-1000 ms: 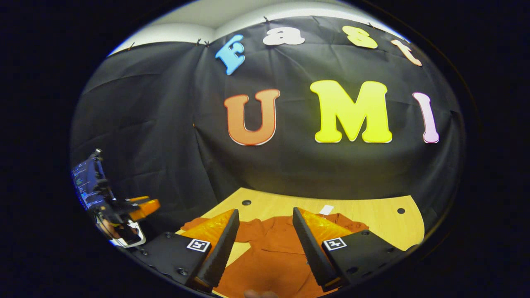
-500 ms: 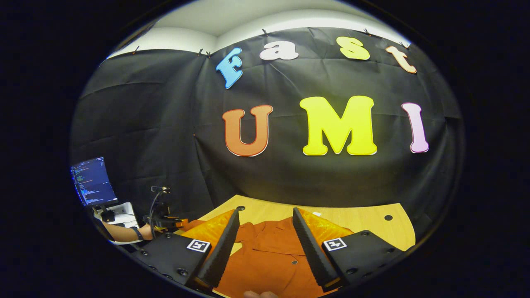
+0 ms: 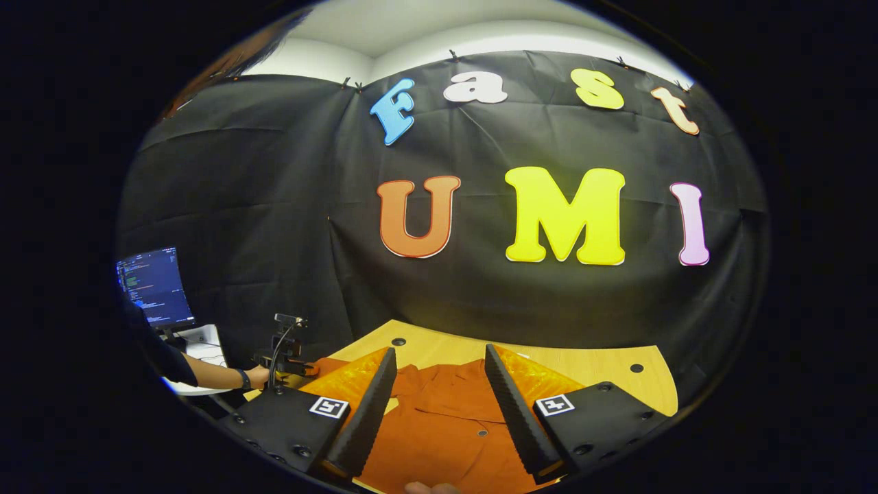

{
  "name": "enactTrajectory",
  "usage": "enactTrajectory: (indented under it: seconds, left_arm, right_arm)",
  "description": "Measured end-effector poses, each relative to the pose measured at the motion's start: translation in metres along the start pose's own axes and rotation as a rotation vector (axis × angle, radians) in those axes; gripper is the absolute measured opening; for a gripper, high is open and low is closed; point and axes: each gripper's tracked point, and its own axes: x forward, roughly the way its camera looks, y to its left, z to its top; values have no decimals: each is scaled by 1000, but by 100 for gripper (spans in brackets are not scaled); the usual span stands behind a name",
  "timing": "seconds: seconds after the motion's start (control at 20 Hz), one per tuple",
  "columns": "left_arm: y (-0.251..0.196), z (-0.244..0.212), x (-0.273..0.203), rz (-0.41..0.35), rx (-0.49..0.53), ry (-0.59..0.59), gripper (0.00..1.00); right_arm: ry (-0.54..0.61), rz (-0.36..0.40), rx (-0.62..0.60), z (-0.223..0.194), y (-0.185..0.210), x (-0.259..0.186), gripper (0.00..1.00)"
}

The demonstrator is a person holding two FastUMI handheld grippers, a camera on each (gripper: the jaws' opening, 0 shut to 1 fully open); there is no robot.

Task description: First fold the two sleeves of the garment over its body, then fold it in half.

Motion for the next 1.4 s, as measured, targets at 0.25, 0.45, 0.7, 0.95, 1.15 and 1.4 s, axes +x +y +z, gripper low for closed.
enactTrajectory:
  seconds: [0.25, 0.45, 0.7, 0.95, 1.15, 1.4]
  left_arm:
    - [7, 0, 4, 25, 3, -8, 68]
    - [17, 1, 4, 79, 18, -9, 20]
    - [-4, 5, 2, 6, -8, -15, 3]
    - [-7, 9, -9, -24, -60, -51, 3]
    - [-20, 19, -24, -63, -45, -66, 2]
    - [-81, 65, -59, -181, -21, -177, 3]
  right_arm:
    - [1, -14, 3, 0, -4, -7, 83]
    - [-4, -21, -1, 0, -8, -10, 83]
    - [-5, -25, -14, -2, -11, -12, 83]
    - [-7, -24, -9, -7, -13, -13, 84]
    - [11, -28, 27, -20, -22, -13, 83]
    - [-13, -26, 43, -11, -29, -12, 83]
